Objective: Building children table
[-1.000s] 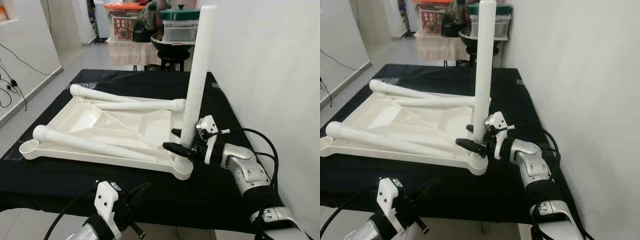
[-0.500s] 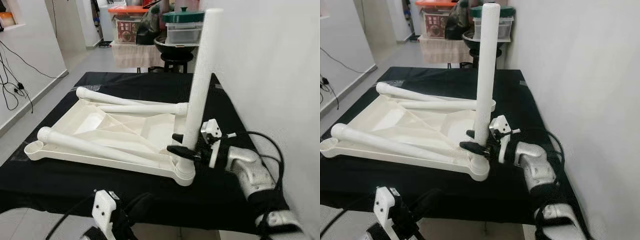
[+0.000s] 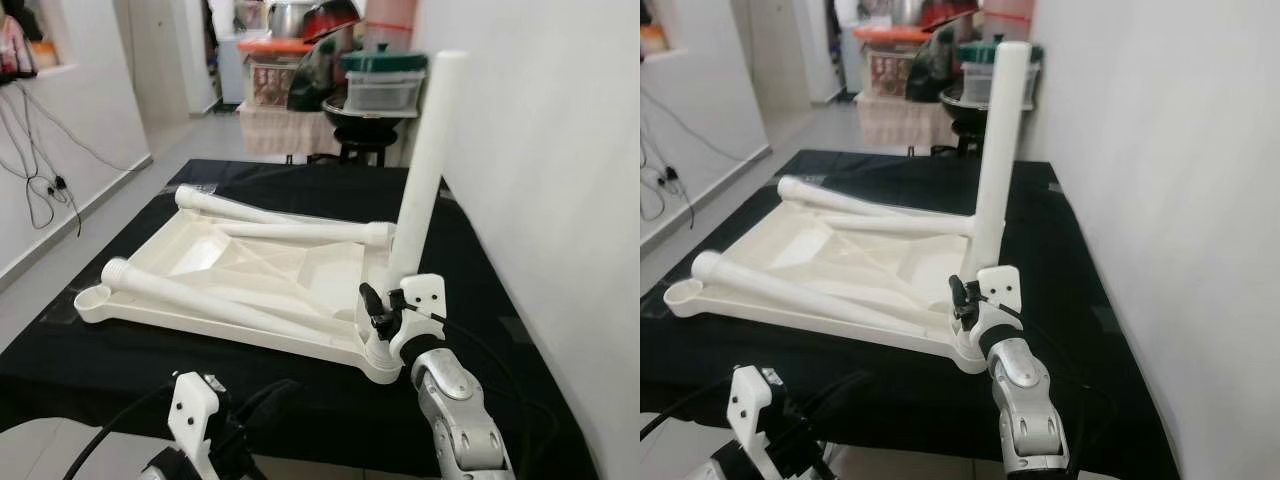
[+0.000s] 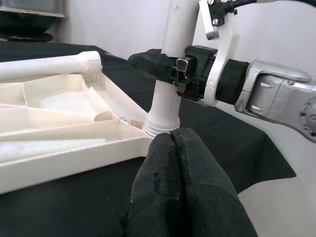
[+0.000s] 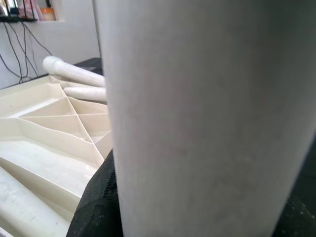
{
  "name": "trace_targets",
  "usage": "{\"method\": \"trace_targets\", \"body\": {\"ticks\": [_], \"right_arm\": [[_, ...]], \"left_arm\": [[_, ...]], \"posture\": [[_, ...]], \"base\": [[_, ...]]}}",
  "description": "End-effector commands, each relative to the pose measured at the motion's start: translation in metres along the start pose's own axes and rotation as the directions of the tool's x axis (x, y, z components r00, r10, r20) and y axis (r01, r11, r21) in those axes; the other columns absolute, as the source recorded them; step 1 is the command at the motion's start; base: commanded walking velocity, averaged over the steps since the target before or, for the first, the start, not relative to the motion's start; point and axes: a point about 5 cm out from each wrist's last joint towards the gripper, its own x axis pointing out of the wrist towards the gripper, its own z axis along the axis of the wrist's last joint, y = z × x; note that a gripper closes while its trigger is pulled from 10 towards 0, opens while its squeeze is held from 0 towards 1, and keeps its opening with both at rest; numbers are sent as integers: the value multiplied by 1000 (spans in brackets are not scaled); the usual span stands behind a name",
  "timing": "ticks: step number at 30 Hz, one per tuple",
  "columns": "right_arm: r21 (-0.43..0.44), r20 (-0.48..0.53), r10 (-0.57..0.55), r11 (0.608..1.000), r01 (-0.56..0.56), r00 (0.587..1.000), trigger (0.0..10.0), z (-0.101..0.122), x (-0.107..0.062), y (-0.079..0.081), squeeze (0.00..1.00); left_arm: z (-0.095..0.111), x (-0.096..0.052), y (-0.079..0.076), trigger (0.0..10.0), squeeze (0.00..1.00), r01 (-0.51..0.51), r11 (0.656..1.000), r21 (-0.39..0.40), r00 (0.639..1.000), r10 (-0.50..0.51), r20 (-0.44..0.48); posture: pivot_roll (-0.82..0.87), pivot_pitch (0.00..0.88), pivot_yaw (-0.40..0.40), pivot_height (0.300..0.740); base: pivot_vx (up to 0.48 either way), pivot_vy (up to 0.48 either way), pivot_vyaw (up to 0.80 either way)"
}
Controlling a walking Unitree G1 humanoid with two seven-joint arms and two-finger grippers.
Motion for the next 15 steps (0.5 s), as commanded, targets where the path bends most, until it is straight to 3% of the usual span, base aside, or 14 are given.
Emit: {"method": "trace_targets", "body": {"ticks": [1, 2, 3, 4, 7, 8, 9, 10, 11, 12, 13, 15], "right_arm": [[-39, -183, -44, 999, 38, 982, 2784, -31, -2, -12, 0], [-39, -183, -44, 999, 38, 982, 2784, -31, -2, -12, 0], [-35, -146, 50, 998, -56, 988, 10000, -18, 12, -12, 710], [-36, -101, 137, 989, -142, 985, 10000, -4, 26, -14, 1000], [-68, -43, 354, 932, -356, 934, 10000, 23, 43, -7, 1000], [-68, -43, 354, 932, -356, 934, 10000, 23, 43, -7, 1000], [-83, -32, 452, 888, -453, 891, 10000, 35, 43, -1, 553], [-83, -32, 452, 888, -453, 891, 10000, 35, 43, -1, 553], [-150, -19, 583, 801, -579, 812, 10000, 49, 40, 3, 0], [-194, -32, 668, 726, -660, 744, 10000, 57, 39, 4, 0], [-194, -32, 668, 726, -660, 744, 10000, 57, 39, 4, 0], [-232, -93, 772, 597, -768, 629, 10000, 63, 39, 2, 0]], "left_arm": [[-4, 3, 0, 10000, 0, 4, 1000, -21, 1000, -4, -19], [-4, 3, 0, 10000, 0, 4, 1000, -21, 1000, -4, -19], [-1, 10, 3, 10000, 0, 8, 1000, -16, 1000, -8, -6], [2, 17, 7, 10000, 0, -3, 1000, -10, 1000, 3, 9], [7, 27, 15, 10000, 0, -29, 1000, 7, 999, 29, 21], [7, 27, 15, 10000, 0, -29, 1000, 7, 999, 29, 21], [9, 30, 17, 10000, 0, -36, 999, 15, 999, 35, 17], [9, 30, 17, 10000, 0, -36, 999, 15, 999, 35, 17], [11, 33, 20, 10000, 0, -41, 999, 22, 999, 40, 14], [12, 37, 24, 10000, 0, -41, 999, 32, 999, 40, 12], [12, 37, 24, 10000, 0, -41, 999, 32, 999, 40, 12], [13, 45, 29, 10000, 0, -37, 998, 47, 999, 36, 5]], "posture": [[28, 0, -5, 740], [28, 0, -5, 740], [28, 0, -30, 740], [31, 0, -39, 740], [31, 0, -43, 740], [31, 0, -43, 740], [26, 0, -42, 740], [26, 0, -42, 740], [22, 0, -41, 740], [22, 0, -39, 740], [22, 0, -39, 740], [17, 0, -35, 740]], "base": [[0, 0, 0], [0, 0, 0], [0, 0, 0], [0, 0, 0], [0, 0, 0], [0, 0, 0], [0, 0, 0], [0, 0, 0], [0, 0, 0], [0, 0, 0], [0, 0, 0], [0, 0, 0]]}}
